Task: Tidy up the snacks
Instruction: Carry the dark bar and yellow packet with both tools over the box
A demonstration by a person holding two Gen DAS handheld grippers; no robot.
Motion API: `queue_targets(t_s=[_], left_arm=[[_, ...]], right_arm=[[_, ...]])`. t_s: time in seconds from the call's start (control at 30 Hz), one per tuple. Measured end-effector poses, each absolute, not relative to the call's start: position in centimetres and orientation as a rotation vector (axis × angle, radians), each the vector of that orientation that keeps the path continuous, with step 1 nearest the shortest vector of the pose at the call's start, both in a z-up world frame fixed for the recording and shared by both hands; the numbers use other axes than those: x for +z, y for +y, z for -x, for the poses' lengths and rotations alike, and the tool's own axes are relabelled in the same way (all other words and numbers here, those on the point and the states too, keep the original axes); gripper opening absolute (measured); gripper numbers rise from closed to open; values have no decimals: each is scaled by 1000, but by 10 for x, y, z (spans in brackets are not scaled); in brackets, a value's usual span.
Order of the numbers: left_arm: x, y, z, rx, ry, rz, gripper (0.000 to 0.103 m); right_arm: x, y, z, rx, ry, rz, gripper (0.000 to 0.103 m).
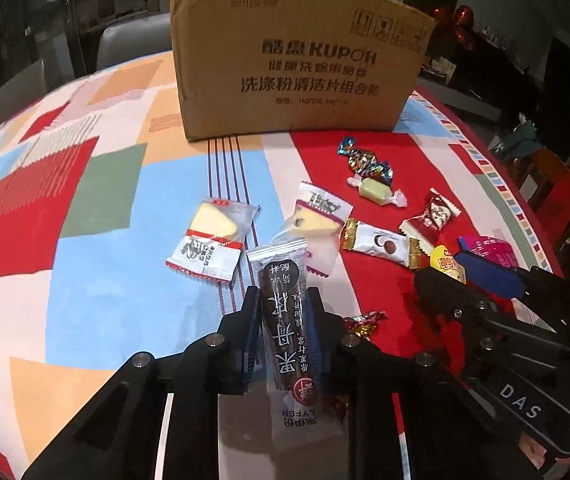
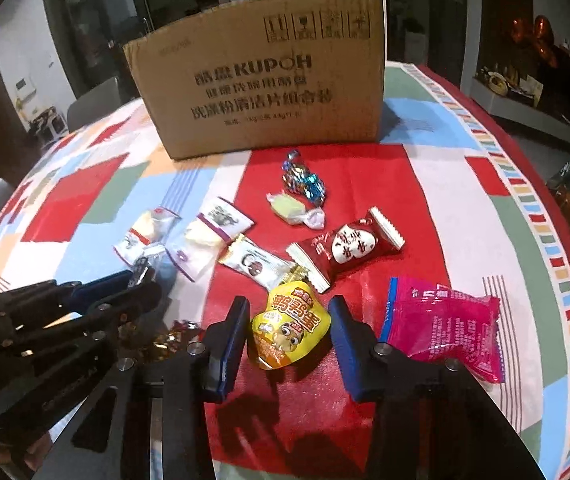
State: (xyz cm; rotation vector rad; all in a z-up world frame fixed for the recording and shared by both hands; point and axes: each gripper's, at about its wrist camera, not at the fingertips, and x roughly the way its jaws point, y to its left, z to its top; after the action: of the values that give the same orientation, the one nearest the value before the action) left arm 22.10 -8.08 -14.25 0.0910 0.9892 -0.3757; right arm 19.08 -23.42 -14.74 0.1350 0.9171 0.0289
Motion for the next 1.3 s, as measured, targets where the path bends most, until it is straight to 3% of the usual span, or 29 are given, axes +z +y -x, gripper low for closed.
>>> queue_targets(t_s=[0.67,1.3], left_arm=[[-34,-70,-205,-404,768,-108,22],[45,-70,-268,-415,626,-148,22]], right_arm=[[-50,-234,-179,89,698,-159,42],[36,-233,-244,107,526,-61,42]])
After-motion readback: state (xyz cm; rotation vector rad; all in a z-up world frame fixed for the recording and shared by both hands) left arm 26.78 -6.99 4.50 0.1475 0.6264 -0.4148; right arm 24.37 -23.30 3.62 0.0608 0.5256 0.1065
